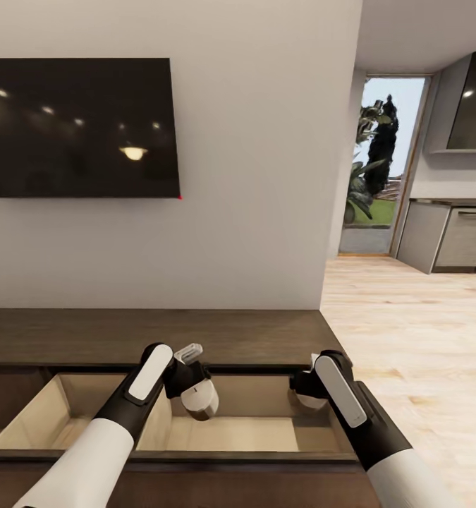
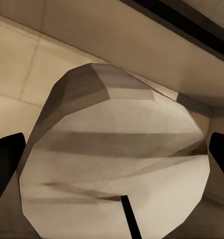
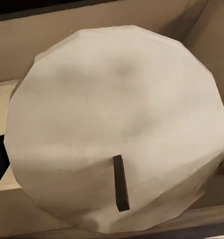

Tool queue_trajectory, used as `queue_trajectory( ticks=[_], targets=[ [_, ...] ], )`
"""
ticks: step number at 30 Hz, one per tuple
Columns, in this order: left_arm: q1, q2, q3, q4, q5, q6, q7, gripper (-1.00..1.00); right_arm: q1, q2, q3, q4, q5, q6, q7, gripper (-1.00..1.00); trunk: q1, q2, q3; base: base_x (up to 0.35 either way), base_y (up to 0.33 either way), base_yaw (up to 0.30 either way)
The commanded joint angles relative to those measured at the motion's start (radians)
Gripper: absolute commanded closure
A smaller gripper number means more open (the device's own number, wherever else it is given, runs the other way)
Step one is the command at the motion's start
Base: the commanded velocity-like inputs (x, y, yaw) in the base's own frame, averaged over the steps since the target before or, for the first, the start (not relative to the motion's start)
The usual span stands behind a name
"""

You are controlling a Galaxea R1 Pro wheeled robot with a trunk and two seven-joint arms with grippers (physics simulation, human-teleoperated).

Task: Place each of the two pumpkins and all three candles from the living room inside a cabinet in the living room (use any cabinet), then make sure every cabinet is closed, and position the cauldron so it is next to a table in the living room.

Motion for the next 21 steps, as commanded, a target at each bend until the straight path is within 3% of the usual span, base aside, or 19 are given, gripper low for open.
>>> queue_trajectory(
  ticks=[1,10,21],
  targets=[
    [-0.001,0.001,-0.001,-0.001,0.009,0.0,0.012,1.0,-0.001,-0.001,0.005,0.0,-0.009,0.003,-0.011,1.0,0.0,-0.001,-0.005,0.0,0.0,0.0],
    [-0.001,-0.002,-0.004,-0.001,0.008,-0.001,0.012,1.0,-0.005,0.0,0.01,0.039,-0.006,-0.001,-0.013,1.0,0.004,-0.003,-0.04,0.0,0.0,0.0],
    [-0.001,-0.009,-0.088,-0.003,0.006,-0.039,0.012,1.0,-0.006,0.001,0.01,0.043,-0.004,-0.004,-0.012,1.0,0.008,-0.005,-0.075,0.0,0.0,0.0]
  ],
)
